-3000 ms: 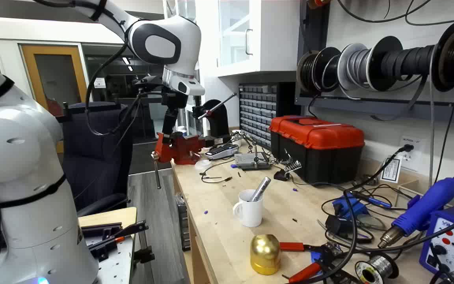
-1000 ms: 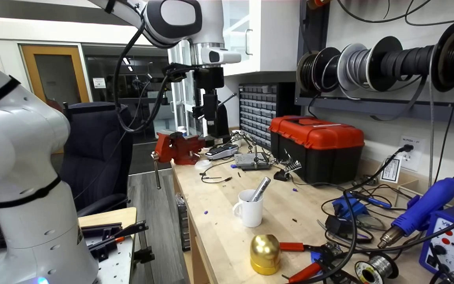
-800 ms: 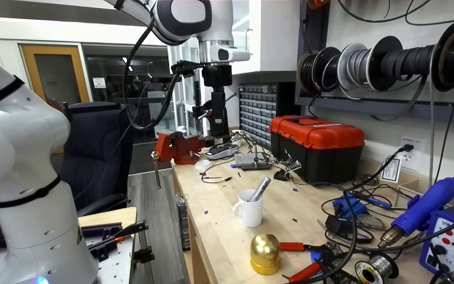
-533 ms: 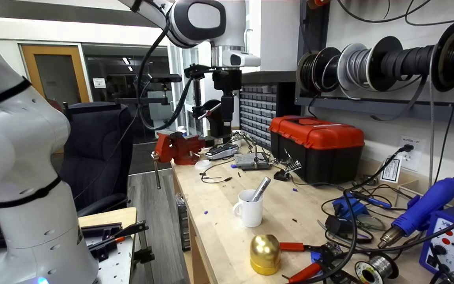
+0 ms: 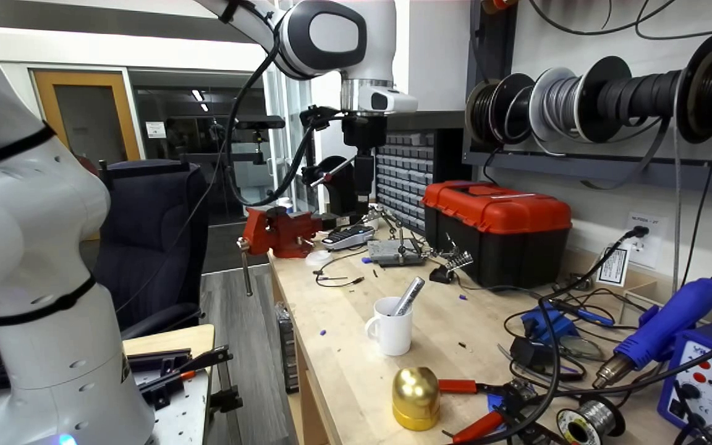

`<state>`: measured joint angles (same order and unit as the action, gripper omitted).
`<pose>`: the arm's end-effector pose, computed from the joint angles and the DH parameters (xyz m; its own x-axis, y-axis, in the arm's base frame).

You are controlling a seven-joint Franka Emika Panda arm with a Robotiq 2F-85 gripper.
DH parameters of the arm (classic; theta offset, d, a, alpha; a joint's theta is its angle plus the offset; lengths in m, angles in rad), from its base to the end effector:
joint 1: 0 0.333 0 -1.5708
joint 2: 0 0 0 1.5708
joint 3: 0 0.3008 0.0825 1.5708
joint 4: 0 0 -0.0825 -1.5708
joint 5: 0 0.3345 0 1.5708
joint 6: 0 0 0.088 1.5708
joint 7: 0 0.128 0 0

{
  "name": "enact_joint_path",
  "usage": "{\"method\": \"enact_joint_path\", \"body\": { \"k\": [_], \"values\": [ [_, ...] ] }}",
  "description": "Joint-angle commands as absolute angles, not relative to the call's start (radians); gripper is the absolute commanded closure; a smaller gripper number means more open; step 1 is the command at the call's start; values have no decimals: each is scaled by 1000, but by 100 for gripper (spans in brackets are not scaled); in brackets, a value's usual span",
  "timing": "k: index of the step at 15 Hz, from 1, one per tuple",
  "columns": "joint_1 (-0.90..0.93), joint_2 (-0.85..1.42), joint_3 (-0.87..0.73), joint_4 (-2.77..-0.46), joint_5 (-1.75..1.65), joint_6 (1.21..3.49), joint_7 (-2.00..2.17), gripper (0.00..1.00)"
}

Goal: Take the black marker out of the white mug and place it on the workbench

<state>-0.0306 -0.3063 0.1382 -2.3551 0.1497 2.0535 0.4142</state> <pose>0.4085 0.0567 0.4355 0.9278 -0.3714 -0.0364 -0.3731 -0.9240 -0.0834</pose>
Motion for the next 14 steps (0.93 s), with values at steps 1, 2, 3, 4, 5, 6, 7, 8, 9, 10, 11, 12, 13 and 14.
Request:
{"method": "enact_joint_path", "body": {
  "k": [1, 2, 3, 4, 5, 6, 7, 8, 9, 10, 11, 12, 13, 14],
  "values": [
    [-22, -288, 129, -2354, 117, 2075, 430, 0],
    [-28, -279, 126, -2355, 105, 2084, 432, 0],
    [-33, -274, 123, -2357, 89, 2091, 435, 0],
    [-38, -271, 123, -2363, 64, 2109, 438, 0],
    [-41, -265, 118, -2365, 44, 2118, 441, 0],
    [-45, -258, 115, -2368, 17, 2136, 441, 0],
    [-46, -249, 108, -2368, -4, 2154, 428, 0],
    [-47, -238, 101, -2367, -19, 2168, 423, 0],
    [-47, -225, 94, -2362, -32, 2177, 420, 0],
    [-46, -211, 86, -2356, -39, 2183, 411, 0],
    [-45, -197, 80, -2350, -43, 2185, 410, 0],
    [-43, -186, 75, -2347, -46, 2190, 406, 0],
    [-41, -173, 70, -2343, -45, 2200, 398, 0],
    [-40, -160, 65, -2340, -41, 2211, 395, 0]
  ]
}}
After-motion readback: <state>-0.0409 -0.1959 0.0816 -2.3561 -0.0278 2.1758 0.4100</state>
